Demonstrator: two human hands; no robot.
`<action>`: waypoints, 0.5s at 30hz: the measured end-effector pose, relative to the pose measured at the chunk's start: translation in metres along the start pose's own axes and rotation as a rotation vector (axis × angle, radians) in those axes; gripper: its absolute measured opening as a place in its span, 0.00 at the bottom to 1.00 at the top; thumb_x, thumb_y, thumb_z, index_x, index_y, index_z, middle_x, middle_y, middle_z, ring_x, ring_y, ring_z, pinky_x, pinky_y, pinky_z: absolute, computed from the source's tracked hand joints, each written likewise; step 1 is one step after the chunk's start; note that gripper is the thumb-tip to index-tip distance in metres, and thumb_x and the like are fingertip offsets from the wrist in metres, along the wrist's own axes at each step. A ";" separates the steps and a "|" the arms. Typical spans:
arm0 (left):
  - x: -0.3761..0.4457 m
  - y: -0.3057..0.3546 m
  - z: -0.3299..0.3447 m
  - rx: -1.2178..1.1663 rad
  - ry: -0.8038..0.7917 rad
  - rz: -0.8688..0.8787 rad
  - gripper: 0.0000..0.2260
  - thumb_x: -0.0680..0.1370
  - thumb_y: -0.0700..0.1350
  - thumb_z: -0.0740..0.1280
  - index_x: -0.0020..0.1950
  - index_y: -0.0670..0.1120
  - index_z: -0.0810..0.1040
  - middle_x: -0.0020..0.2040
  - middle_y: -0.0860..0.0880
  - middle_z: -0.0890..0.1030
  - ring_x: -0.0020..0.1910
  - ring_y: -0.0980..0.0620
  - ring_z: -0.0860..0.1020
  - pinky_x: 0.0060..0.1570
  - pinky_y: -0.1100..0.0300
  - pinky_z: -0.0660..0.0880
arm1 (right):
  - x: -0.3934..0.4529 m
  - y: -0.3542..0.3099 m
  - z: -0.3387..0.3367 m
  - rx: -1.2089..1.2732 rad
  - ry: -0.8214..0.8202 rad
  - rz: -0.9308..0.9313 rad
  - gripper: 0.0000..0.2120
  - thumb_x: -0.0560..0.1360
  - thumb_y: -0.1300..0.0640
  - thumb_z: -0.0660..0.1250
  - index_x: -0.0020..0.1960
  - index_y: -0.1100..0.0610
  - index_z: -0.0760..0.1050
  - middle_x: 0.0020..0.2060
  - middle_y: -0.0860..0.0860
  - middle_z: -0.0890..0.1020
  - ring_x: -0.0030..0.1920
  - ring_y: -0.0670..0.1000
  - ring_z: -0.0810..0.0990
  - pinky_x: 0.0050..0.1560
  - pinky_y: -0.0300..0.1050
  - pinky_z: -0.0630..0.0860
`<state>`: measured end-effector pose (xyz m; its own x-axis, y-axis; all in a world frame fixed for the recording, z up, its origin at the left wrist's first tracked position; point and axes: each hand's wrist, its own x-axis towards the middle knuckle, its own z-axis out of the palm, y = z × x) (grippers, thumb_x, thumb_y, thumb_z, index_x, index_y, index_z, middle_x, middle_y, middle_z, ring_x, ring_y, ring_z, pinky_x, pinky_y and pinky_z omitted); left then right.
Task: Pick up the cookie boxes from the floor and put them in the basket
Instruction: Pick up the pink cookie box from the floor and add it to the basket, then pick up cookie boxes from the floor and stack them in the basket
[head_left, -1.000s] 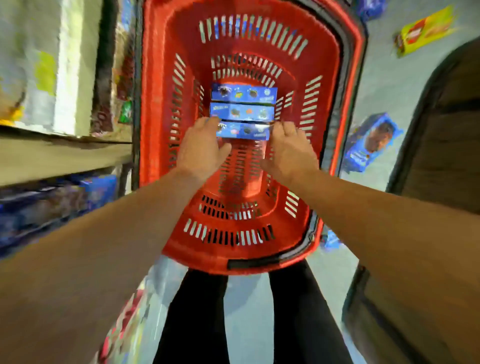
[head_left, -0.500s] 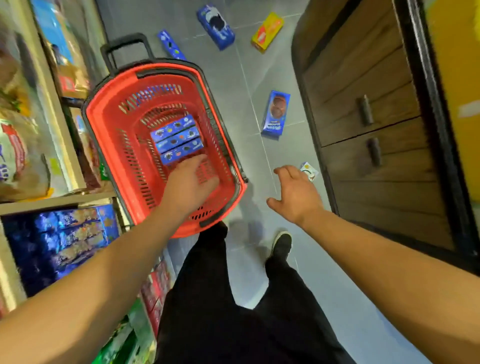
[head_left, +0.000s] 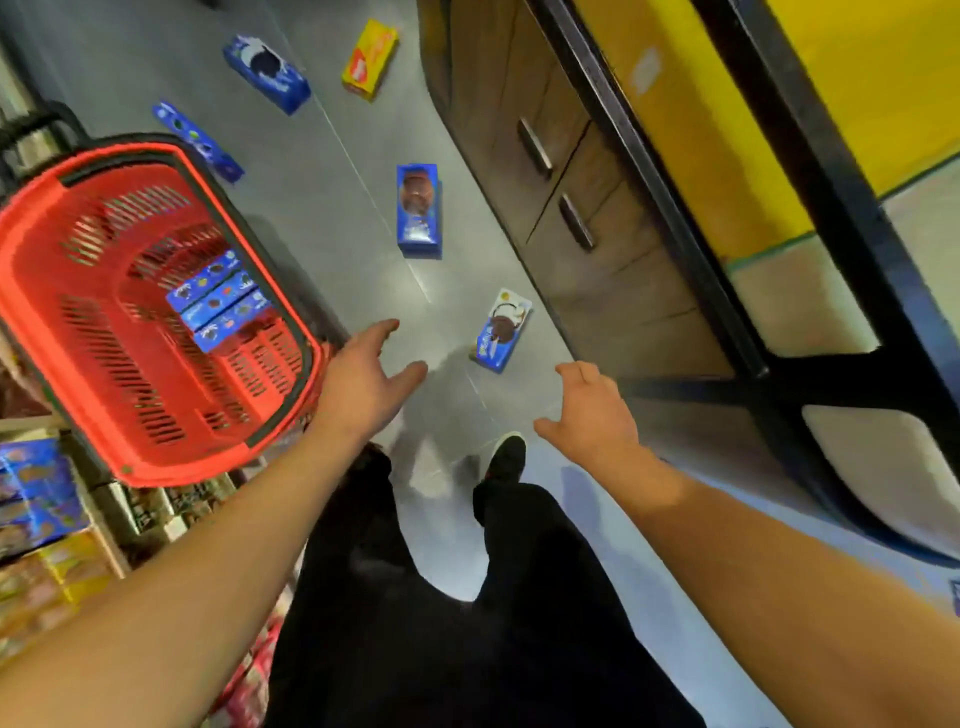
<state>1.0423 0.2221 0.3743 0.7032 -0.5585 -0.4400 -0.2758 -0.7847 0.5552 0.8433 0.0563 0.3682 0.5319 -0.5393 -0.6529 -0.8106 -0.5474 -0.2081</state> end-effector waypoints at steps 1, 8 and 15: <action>-0.002 0.005 0.010 0.009 -0.016 -0.017 0.28 0.72 0.50 0.73 0.69 0.45 0.72 0.61 0.42 0.79 0.59 0.43 0.76 0.58 0.56 0.69 | 0.000 0.012 0.003 0.016 -0.009 0.007 0.36 0.73 0.46 0.71 0.75 0.55 0.60 0.71 0.53 0.65 0.69 0.58 0.66 0.64 0.51 0.69; 0.017 0.002 0.069 0.030 -0.131 -0.086 0.28 0.73 0.51 0.72 0.70 0.45 0.71 0.66 0.44 0.76 0.64 0.44 0.75 0.63 0.53 0.70 | 0.037 0.045 0.031 0.115 0.000 0.073 0.35 0.72 0.47 0.72 0.74 0.55 0.63 0.69 0.53 0.68 0.66 0.57 0.70 0.61 0.49 0.71; 0.096 -0.064 0.177 0.068 -0.248 -0.092 0.27 0.73 0.51 0.71 0.71 0.47 0.70 0.67 0.46 0.75 0.64 0.46 0.75 0.62 0.55 0.69 | 0.161 0.068 0.118 0.209 -0.062 0.186 0.36 0.72 0.44 0.71 0.75 0.51 0.61 0.71 0.51 0.66 0.69 0.55 0.69 0.64 0.49 0.70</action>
<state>1.0118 0.1711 0.1718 0.5476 -0.5264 -0.6504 -0.2678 -0.8467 0.4598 0.8454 0.0075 0.1630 0.3583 -0.5744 -0.7360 -0.9292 -0.2957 -0.2216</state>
